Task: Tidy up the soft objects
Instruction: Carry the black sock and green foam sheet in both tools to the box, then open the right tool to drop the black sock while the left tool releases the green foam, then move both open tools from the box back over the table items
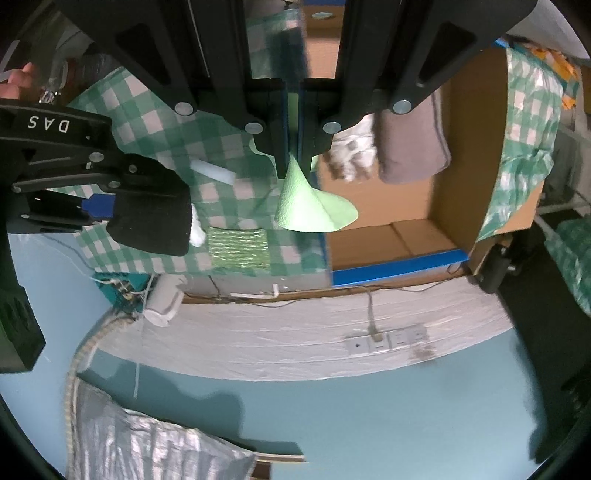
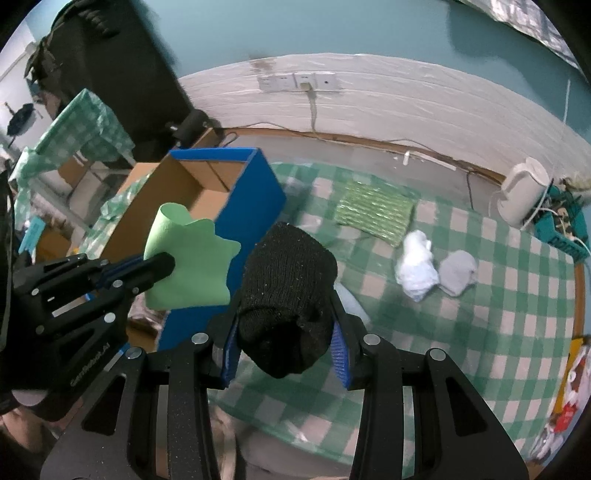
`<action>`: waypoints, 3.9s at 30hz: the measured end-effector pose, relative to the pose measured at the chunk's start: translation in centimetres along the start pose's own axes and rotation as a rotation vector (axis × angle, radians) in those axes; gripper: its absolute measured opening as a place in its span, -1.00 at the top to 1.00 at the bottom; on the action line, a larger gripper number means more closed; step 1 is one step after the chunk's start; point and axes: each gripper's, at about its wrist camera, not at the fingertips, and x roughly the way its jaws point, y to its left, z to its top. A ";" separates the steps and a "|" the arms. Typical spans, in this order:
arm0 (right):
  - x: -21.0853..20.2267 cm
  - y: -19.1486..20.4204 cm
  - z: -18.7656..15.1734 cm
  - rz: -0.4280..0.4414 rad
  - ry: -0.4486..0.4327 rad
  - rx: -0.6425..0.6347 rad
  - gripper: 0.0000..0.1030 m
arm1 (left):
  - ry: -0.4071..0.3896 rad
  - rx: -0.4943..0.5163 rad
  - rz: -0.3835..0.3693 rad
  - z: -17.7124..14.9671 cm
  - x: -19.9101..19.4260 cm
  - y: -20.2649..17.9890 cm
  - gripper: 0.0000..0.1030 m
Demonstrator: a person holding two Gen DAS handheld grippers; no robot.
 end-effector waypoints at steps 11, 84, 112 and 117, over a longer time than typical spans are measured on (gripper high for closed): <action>2.3 4.8 1.3 0.026 0.035 -0.067 0.23 | -0.005 -0.093 0.032 -1.4 -0.3 5.5 0.93; 2.9 1.7 -0.7 -0.049 0.044 0.038 -0.40 | 0.020 -0.122 0.074 -2.6 0.4 6.9 0.02; -0.5 -8.6 -3.9 -0.143 -0.011 0.221 -0.41 | 0.007 0.055 0.109 -1.8 0.7 -2.4 -0.32; -0.4 -10.6 -4.1 -0.170 -0.010 0.248 -0.41 | 0.024 0.075 0.101 -1.3 1.6 -4.0 -0.40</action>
